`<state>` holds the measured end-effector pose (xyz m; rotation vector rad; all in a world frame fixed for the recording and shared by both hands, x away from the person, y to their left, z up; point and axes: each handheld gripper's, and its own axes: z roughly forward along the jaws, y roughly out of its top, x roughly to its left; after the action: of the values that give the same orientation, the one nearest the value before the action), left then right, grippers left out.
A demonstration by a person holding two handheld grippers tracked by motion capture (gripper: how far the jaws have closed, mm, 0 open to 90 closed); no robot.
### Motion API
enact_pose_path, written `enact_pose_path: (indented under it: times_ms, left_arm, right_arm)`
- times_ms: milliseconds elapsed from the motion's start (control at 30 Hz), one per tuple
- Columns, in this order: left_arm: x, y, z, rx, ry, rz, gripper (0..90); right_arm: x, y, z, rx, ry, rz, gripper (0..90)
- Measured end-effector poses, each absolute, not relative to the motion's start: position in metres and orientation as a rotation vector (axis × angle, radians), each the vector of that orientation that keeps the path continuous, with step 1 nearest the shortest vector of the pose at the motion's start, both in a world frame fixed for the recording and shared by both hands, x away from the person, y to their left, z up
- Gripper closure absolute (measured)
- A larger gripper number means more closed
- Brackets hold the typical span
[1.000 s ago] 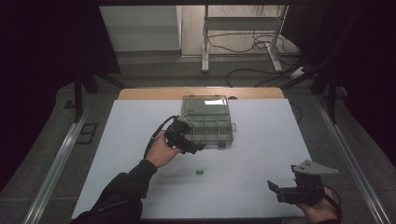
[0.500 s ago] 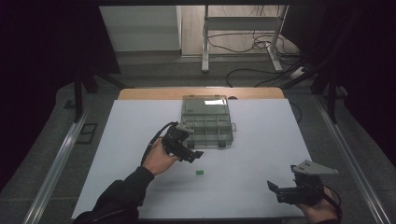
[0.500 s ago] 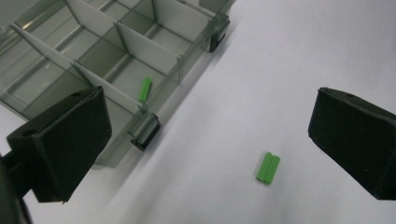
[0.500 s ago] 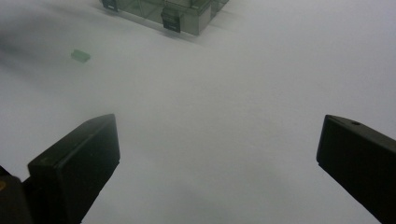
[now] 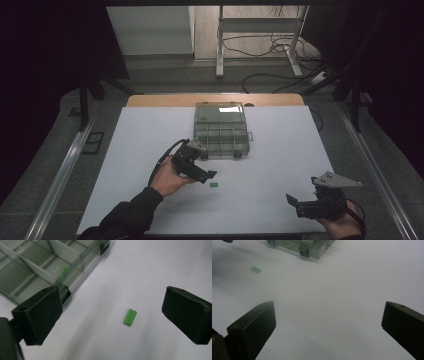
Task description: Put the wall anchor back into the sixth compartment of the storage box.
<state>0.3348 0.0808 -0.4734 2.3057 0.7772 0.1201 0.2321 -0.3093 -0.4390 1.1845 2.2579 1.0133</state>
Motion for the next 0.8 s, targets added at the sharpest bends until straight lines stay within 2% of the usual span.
enact_pose_path:
  times_ms: [67,233,333,433,467,500,633,800]
  left_arm:
    - [0.333,0.079,-0.476,2.314,0.778,0.131,6.4]
    - [0.332,0.077,-0.48,2.344,0.75,0.117,19.0]
    - [0.331,0.075,-0.484,2.367,0.73,0.109,23.2]
    - [0.331,0.073,-0.488,2.384,0.711,0.076,32.4]
    - [0.331,0.072,-0.489,2.393,0.703,0.068,38.0]
    - [0.331,0.071,-0.49,2.404,0.694,0.063,38.0]
    - [0.33,0.067,-0.494,2.438,0.679,0.046,51.0]
    - [0.331,0.063,-0.5,2.46,0.673,0.038,60.3]
  right_arm:
    - [0.232,-0.309,-0.439,1.184,2.259,1.013,0.0]
    - [0.232,-0.309,-0.439,1.181,2.262,1.011,0.0]
    - [0.232,-0.309,-0.439,1.18,2.263,1.01,0.0]
    - [0.233,-0.309,-0.439,1.18,2.268,1.009,0.0]
    - [0.233,-0.309,-0.439,1.179,2.269,1.009,0.0]
    - [0.233,-0.309,-0.439,1.179,2.269,1.009,0.0]
    - [0.233,-0.309,-0.439,1.178,2.271,1.008,0.0]
    - [0.233,-0.308,-0.439,1.177,2.274,1.006,0.0]
